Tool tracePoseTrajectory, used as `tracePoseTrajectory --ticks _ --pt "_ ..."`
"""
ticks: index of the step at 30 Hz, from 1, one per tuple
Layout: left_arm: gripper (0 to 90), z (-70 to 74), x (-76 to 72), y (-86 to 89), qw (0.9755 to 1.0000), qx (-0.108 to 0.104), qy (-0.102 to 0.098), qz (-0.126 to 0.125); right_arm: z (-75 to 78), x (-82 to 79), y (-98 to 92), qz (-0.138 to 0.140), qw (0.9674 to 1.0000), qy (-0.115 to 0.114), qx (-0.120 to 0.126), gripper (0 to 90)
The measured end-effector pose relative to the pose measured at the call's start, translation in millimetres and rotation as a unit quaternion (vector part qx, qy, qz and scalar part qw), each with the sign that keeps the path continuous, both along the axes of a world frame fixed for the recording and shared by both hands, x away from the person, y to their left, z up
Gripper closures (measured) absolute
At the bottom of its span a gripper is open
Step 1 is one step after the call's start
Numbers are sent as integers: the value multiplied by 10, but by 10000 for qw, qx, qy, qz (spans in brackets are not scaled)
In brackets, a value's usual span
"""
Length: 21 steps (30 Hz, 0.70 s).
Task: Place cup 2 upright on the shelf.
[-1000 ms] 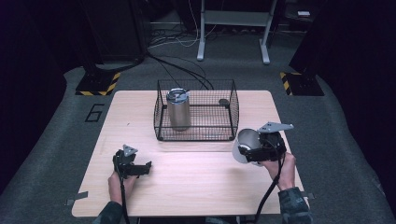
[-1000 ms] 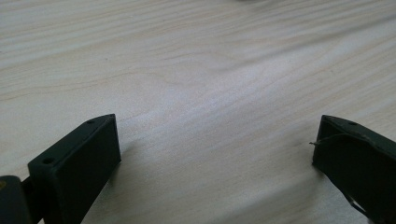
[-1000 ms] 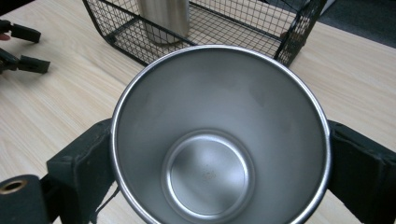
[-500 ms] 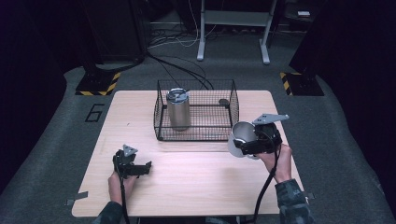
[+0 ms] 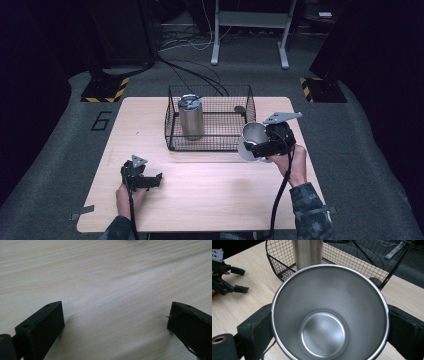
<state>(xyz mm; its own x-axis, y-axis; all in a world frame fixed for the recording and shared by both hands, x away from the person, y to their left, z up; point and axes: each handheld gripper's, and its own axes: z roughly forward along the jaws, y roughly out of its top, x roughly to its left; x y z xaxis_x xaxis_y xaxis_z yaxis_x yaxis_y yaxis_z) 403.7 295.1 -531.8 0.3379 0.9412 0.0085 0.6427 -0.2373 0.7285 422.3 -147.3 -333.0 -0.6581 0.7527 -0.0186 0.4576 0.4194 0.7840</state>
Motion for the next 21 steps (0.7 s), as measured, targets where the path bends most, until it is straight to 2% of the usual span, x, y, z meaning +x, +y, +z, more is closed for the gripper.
tracePoseTrajectory --ticks 11,12,21 --pt "5 -1 0 -2 10000 -13 -6 9 81 91 70 61 10000 -17 -12 59" --pt "5 -1 0 -2 10000 -13 -6 9 132 175 134 118 9999 -51 -42 59" --pt "5 4 0 6 10000 35 24 -29 186 243 200 171 9998 -51 -66 59"
